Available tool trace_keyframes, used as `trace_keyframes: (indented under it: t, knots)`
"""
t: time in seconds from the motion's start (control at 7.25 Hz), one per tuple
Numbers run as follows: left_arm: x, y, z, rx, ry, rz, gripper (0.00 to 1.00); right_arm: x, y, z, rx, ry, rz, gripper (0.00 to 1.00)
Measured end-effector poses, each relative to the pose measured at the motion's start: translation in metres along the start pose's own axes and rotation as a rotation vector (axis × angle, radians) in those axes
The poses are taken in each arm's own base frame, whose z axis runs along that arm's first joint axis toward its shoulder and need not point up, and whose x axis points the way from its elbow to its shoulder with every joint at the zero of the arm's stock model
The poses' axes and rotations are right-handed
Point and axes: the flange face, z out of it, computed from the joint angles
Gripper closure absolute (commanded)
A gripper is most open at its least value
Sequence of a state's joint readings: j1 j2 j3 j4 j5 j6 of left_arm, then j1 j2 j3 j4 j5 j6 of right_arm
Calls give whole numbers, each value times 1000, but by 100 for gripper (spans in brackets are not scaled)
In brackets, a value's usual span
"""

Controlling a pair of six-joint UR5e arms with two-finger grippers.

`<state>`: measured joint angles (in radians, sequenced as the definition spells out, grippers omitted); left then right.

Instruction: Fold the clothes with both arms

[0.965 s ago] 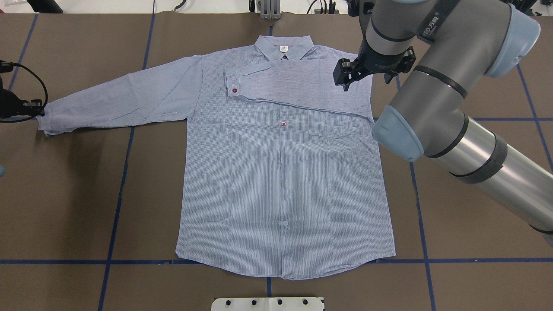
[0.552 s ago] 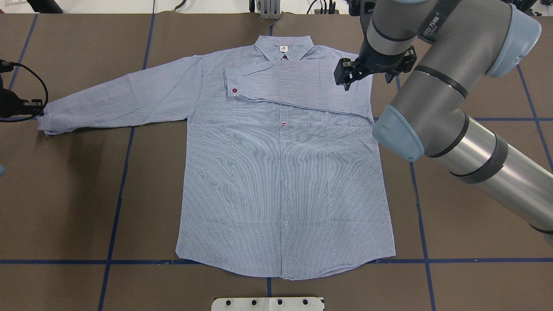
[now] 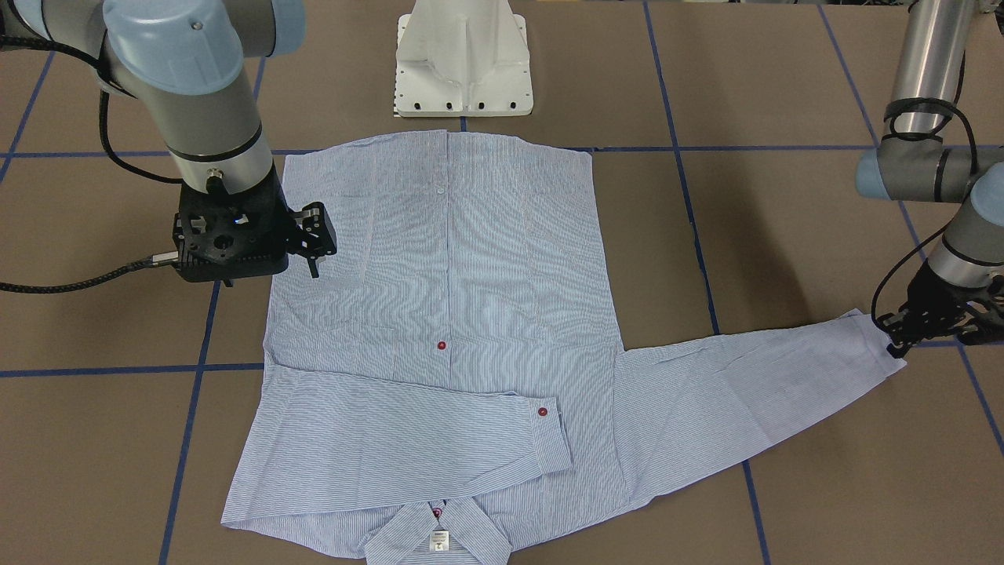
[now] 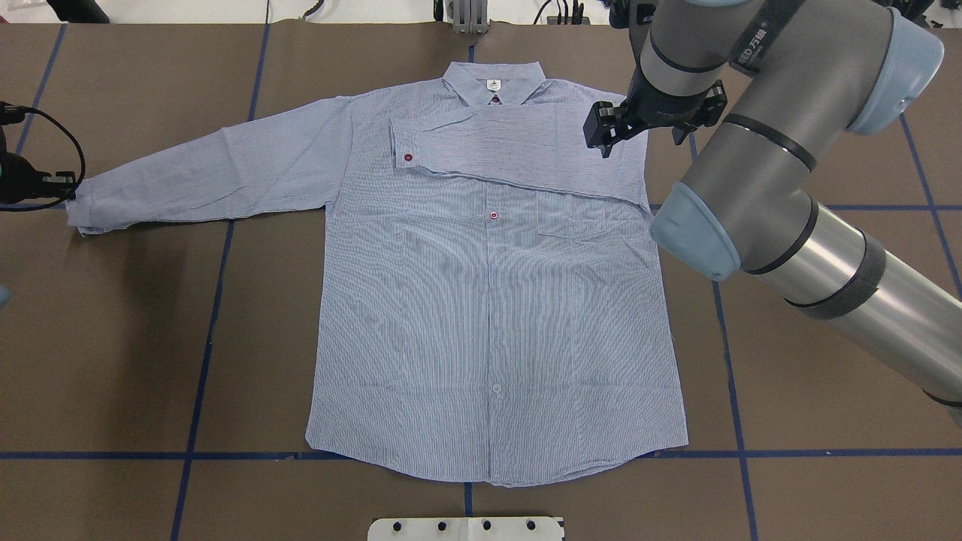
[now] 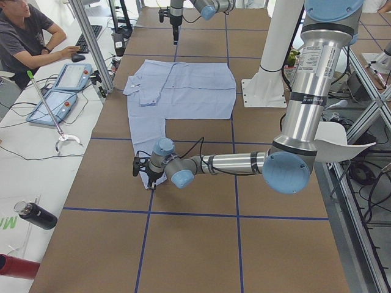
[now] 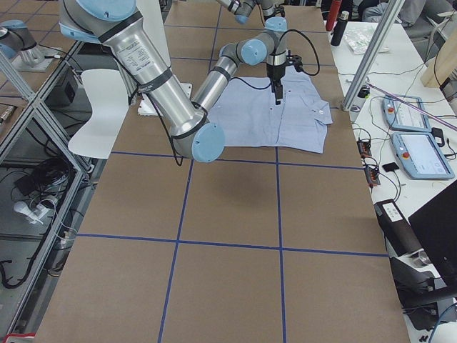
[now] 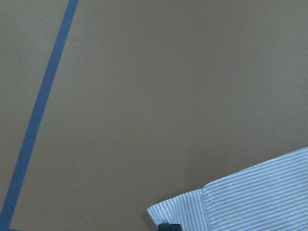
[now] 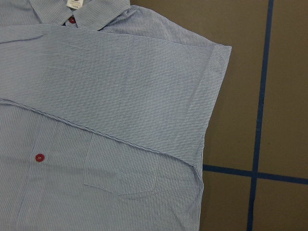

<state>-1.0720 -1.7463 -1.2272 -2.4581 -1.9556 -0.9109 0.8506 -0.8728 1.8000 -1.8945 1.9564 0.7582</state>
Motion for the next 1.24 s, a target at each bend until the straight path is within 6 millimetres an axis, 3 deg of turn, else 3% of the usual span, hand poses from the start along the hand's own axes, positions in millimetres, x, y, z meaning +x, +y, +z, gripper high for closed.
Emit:
trace_keyframes:
  t: [0.14,0.41,0.55,0.69,0.97,1.24]
  knots:
    - [8,-9,-16,23,22,3,100,0,0,-1,0,-3,1,0]
    - [18,-43,-75,68,86,-17,100,4,6,-4,3,-10,4,0]
    - [30,-60,-108,85,106,-30,100,13,13,-4,3,-11,6,0]
    - [56,-78,-138,96,118,-38,100,26,21,-7,2,-15,11,0]
    - [135,-118,-196,108,142,-88,100,67,38,-12,-12,-20,40,0]
    - [239,-148,-236,72,197,-237,100,105,45,-9,-30,-8,38,0]
